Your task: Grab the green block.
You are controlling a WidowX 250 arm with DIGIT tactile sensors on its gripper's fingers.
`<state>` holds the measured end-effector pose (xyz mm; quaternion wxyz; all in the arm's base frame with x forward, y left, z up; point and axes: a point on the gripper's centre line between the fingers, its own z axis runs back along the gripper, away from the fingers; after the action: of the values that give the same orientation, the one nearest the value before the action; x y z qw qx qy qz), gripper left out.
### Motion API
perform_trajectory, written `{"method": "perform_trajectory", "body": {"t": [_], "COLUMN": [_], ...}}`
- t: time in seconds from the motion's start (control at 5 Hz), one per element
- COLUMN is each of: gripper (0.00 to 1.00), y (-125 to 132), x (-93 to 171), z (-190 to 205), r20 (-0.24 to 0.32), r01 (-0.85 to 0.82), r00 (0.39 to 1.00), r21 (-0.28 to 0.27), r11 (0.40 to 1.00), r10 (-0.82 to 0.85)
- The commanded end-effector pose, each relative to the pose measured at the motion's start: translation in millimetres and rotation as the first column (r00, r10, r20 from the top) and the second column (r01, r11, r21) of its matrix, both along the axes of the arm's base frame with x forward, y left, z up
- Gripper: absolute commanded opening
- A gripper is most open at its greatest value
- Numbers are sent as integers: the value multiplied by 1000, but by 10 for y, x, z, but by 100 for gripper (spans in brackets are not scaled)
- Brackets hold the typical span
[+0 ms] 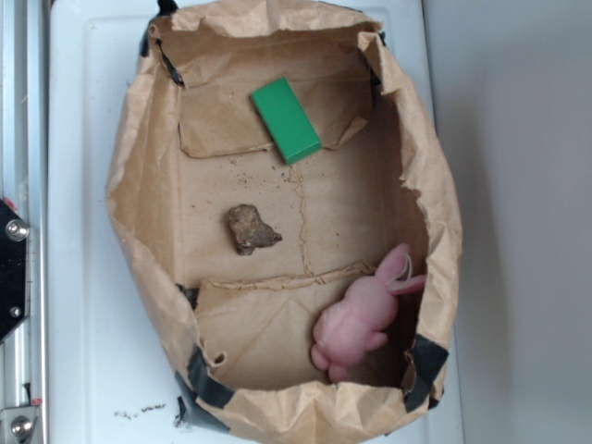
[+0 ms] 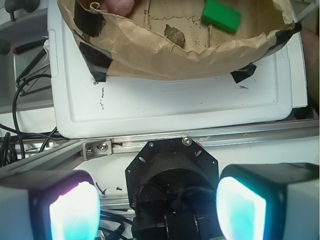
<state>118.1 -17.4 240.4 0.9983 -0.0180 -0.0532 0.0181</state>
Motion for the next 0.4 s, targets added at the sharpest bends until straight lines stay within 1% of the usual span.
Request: {"method": "perform_trajectory", "body": {"t": [0.0, 0.2], "gripper": [100, 100], "y": [0, 47], "x": [0, 500], "z": [0, -9], "r20": [0, 23], "r01": [0, -83], "r00": [1000, 996], "r21": [0, 3], "r11": [1000, 997], "r10": [0, 83]}}
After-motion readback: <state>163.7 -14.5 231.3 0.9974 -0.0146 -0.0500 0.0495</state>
